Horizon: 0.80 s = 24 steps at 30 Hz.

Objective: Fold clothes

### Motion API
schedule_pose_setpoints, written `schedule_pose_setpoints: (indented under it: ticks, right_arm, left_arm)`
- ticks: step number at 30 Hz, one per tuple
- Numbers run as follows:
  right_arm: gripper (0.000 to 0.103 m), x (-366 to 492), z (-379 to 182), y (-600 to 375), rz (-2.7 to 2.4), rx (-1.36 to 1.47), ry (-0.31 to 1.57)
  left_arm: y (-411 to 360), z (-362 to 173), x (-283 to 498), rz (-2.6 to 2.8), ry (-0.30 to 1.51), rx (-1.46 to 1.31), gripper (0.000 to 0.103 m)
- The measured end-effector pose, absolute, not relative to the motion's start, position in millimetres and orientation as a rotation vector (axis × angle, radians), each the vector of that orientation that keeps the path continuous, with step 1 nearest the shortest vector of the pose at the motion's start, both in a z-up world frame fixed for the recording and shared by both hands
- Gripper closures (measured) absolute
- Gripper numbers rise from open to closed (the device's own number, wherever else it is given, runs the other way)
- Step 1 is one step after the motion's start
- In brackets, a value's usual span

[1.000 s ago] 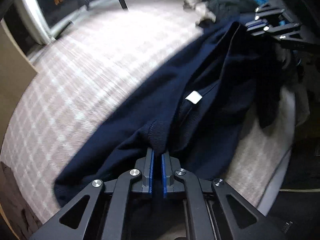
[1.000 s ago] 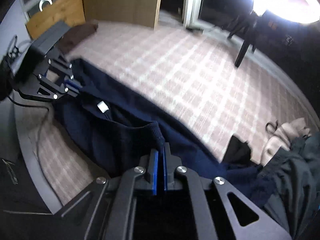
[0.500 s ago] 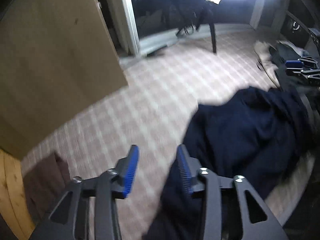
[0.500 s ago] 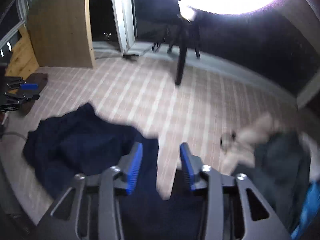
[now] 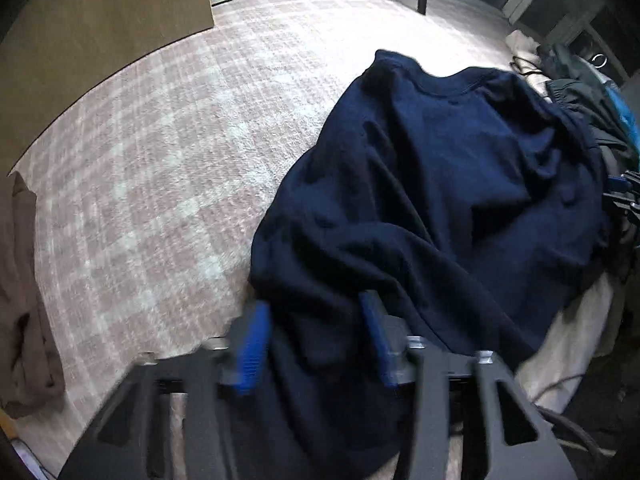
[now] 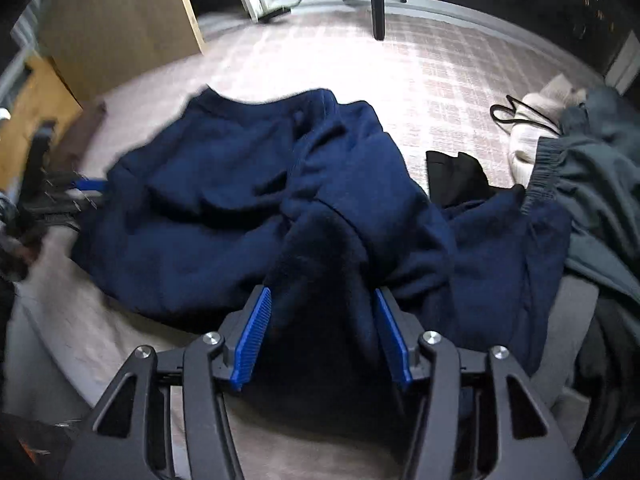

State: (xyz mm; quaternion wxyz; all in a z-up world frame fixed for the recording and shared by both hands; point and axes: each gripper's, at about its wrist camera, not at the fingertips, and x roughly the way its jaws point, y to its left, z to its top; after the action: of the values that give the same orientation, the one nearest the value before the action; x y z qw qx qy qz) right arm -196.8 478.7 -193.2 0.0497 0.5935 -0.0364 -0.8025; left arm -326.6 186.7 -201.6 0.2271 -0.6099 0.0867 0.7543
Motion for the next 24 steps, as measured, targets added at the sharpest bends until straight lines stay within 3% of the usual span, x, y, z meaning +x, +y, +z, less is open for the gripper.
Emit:
schedule_pose_setpoints:
  ticks: [1, 2, 3, 4, 13, 14, 16, 17, 18, 23, 24]
  right_arm:
    - [0.051, -195, -194, 481, -2.435, 1.792, -0.124]
    - [0.058, -192, -190, 487, -2.448, 1.778, -0.136]
    - [0.083, -189, -185, 492, -2.462, 1.763, -0.148]
    - [0.096, -186, -181, 497, -2.476, 1.749, -0.160]
    - [0.100, -153, -85, 547, -2.759, 1.445, -0.233]
    - [0.099, -152, -81, 544, -2.732, 1.429, -0.247]
    - [0.082, -153, -79, 533, -2.677, 1.439, -0.248]
    - [0.056, -155, -88, 521, -2.674, 1.476, -0.215]
    - [0.039, -157, -98, 509, -2.671, 1.513, -0.180]
    - [0.037, -185, -175, 469, -2.521, 1.784, -0.007]
    - [0.042, -188, -189, 469, -2.485, 1.830, 0.004]
  left_arm:
    - [187, -200, -326, 2.084, 0.217, -1.669, 0.100]
    - [186, -195, -324, 2.089, 0.176, -1.652, 0.101]
    - [183, -186, -321, 2.108, 0.158, -1.621, 0.101]
    - [180, -176, -316, 2.135, 0.159, -1.584, 0.101]
    - [150, -95, -288, 2.264, 0.099, -1.375, 0.101]
    - [150, -93, -284, 2.265, 0.107, -1.369, 0.101]
    - [151, -93, -276, 2.258, 0.141, -1.374, 0.101]
    - [156, -95, -276, 2.252, 0.159, -1.374, 0.101]
    - [160, -98, -276, 2.249, 0.171, -1.374, 0.101]
    - [165, -113, -283, 2.252, 0.174, -1.383, 0.101]
    - [161, -113, -283, 2.257, 0.158, -1.384, 0.101]
